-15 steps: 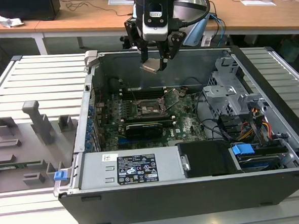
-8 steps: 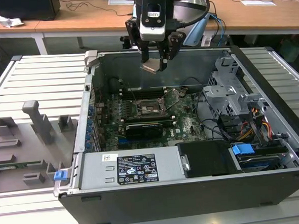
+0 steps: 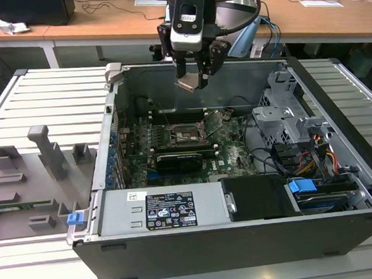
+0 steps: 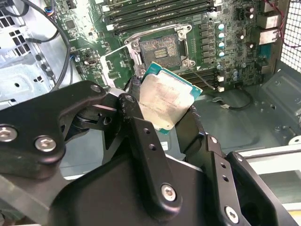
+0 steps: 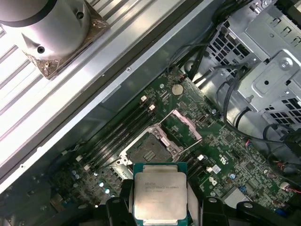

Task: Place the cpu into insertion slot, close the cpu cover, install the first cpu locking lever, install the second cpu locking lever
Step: 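Place the cpu into insertion slot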

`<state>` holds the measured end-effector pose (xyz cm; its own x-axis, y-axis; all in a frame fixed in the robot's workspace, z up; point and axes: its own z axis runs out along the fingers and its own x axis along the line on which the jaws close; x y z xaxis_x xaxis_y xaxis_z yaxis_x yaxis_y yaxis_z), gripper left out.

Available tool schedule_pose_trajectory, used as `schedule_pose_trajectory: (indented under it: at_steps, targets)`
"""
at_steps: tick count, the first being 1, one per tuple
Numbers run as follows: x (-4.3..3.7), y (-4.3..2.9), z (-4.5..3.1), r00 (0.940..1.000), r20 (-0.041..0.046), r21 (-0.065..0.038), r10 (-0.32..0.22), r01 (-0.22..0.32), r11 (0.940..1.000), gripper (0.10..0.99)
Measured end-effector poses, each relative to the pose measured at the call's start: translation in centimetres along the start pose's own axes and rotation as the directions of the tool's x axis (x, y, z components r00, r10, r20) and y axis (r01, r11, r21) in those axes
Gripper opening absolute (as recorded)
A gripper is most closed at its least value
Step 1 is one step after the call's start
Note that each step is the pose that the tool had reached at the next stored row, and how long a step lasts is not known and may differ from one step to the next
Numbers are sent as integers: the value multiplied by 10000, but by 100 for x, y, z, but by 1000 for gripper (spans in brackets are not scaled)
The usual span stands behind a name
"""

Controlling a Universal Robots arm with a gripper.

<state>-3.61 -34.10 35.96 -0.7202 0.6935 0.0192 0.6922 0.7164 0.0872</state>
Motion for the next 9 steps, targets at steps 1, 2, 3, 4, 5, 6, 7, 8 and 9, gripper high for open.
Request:
schedule_pose_trajectory:
  at_steps: [1, 2, 3, 4, 5, 6, 7, 8, 9]
  targets:
    - [0, 0, 0, 10000, 3, -1, 41, -41, 10000, 541]
    - [0, 0, 0, 10000, 8, -1, 95, -95, 10000, 541]
    - [0, 0, 0, 9999, 12, -2, 134, -134, 9999, 541]
    - [0, 0, 1, 9998, 16, -3, 184, -184, 9998, 541]
    - [0, 0, 1, 9997, 20, -4, 224, -224, 9997, 541]
    - [0, 0, 1, 9997, 23, -5, 257, -257, 9997, 541]
    - [0, 0, 2, 9995, 26, -6, 307, -307, 9995, 541]
    - [0, 0, 2, 9994, 30, -7, 341, -341, 9994, 541]
    - [0, 0, 2, 9993, 32, -7, 373, -373, 9993, 541]
